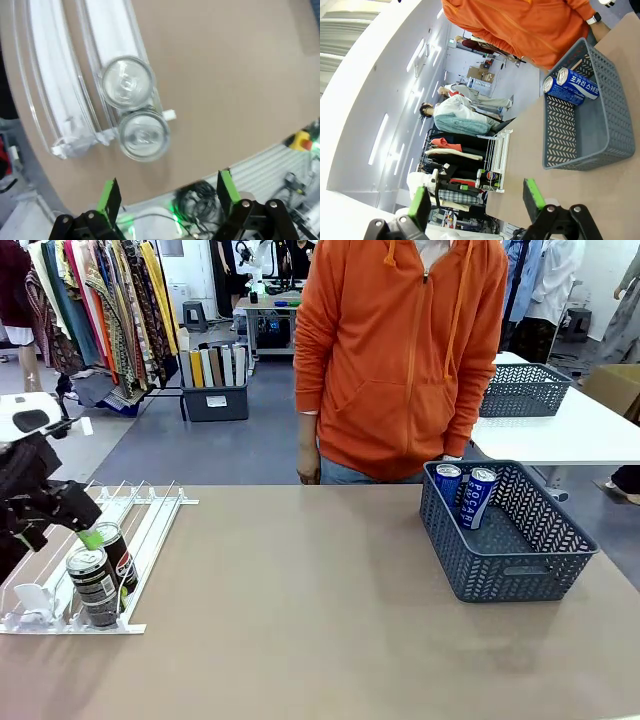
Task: Retrieve and store the cans from the dispenser.
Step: Pick up one can from the Automatic Can Dispenser and place it in the middle of the table.
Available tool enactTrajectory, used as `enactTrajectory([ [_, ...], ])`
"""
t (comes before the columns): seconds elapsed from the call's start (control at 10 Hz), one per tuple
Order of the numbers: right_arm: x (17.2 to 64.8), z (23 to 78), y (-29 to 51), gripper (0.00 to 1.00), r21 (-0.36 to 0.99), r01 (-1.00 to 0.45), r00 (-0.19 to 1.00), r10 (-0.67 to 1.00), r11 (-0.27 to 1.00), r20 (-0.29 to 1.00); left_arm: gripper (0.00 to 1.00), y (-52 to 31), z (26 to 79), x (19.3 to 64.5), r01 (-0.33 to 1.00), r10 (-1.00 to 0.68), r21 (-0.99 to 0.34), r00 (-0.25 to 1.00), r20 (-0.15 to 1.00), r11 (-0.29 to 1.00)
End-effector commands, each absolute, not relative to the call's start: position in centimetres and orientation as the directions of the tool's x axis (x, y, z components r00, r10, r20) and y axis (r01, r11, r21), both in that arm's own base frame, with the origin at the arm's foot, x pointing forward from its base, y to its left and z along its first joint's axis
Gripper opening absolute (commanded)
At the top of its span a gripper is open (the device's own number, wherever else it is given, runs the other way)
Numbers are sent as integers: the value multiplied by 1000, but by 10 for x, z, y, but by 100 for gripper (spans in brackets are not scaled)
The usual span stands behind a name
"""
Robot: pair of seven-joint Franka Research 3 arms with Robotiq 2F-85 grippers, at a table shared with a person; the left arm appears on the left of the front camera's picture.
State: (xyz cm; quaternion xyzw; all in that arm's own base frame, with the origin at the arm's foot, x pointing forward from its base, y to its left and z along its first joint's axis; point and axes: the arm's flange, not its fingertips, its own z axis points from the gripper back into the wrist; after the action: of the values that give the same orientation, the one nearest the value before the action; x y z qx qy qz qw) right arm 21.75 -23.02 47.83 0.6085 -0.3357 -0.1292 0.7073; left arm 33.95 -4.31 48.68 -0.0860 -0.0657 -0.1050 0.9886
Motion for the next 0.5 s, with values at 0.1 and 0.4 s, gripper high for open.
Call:
enactTrajectory([
  [0.1, 220, 481, -230, 100, 943, -254, 726, -601, 217, 334, 100, -50, 461, 345, 182, -177, -17, 969, 173, 983],
  [0.4, 220, 481, -230, 100, 943, -254, 726, -601, 217, 334, 100, -61, 447, 356, 173, -167, -15, 969, 185, 985],
])
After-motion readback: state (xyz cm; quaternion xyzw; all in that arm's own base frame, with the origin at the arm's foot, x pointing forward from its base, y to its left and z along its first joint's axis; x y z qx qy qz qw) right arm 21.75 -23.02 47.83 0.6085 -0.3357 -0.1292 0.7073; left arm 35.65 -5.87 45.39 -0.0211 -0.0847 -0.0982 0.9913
